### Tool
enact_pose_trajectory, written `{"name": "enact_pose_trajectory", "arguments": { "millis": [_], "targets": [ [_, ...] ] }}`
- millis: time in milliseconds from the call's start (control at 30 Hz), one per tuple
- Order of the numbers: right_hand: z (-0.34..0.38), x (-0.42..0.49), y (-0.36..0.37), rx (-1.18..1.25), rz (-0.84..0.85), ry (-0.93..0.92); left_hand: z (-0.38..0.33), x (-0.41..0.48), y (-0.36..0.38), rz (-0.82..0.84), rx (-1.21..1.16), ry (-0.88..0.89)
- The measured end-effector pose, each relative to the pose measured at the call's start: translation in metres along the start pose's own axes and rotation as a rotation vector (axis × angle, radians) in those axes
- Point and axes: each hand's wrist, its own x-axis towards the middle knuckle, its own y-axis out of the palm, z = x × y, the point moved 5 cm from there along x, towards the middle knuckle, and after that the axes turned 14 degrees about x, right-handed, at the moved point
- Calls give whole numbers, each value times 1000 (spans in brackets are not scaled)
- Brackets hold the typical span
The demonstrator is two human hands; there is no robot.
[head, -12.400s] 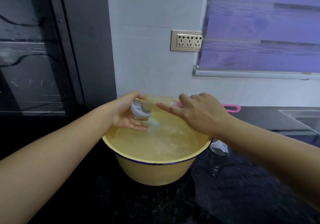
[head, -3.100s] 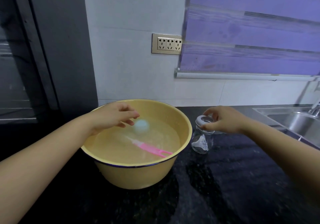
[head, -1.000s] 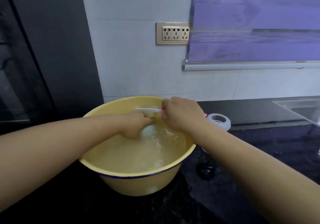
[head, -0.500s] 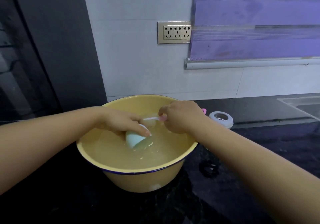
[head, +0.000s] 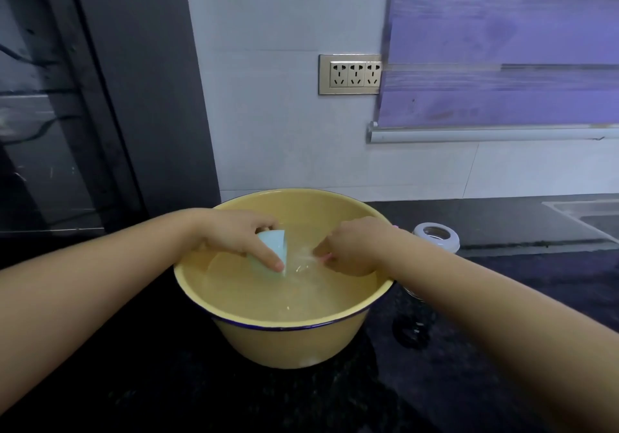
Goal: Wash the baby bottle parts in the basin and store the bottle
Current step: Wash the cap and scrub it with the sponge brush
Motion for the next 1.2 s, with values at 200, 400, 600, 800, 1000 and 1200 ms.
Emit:
{"name": "enact_pose_trajectory", "arguments": {
  "millis": [200,400,600,800,1000,1200],
  "targets": [
    [-11,-14,-18,37,-376,93,14,10,-5,-303,64,-49],
    [-16,-45,-41,-26,-667,145,21,14,-6,-345,107,-107],
    [0,-47,-50,-248,-675,-126,9,12,-6,-357,176,18],
    [14,-37,-46,-391,-651,-237,7,13,-2,-312,130,121],
    [12,-33,-30,-492,-465,-151,2,14,-3,-389,257,161],
    [18,-34,-16,103,19,62,1,12,1,-424,382,171]
  ]
}}
